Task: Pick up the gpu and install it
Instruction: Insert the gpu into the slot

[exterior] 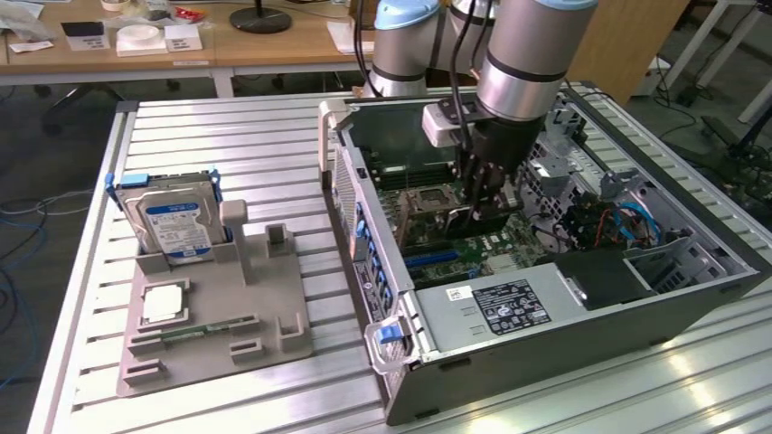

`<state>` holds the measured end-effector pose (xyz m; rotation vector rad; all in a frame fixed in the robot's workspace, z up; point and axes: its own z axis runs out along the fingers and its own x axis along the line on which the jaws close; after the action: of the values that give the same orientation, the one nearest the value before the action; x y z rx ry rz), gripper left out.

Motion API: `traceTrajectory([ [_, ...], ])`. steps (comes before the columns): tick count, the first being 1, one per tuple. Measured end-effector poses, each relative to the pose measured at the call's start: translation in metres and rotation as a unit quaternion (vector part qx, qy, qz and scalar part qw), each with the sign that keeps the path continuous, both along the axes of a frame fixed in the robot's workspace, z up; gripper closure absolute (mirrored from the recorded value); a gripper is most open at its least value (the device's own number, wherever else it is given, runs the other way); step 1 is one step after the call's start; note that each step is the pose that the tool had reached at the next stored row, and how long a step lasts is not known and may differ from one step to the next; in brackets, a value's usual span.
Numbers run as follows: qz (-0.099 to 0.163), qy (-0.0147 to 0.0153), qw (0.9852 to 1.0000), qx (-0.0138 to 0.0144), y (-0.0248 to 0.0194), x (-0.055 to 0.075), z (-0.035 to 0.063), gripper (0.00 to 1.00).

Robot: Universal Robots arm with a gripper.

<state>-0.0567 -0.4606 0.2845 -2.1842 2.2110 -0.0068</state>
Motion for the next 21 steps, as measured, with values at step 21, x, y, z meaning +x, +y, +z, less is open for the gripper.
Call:
traceTrajectory([
  [21, 0.002, -0.0002, 1.0, 0.0002, 0.0001, -0.004, -0.004, 0.73],
])
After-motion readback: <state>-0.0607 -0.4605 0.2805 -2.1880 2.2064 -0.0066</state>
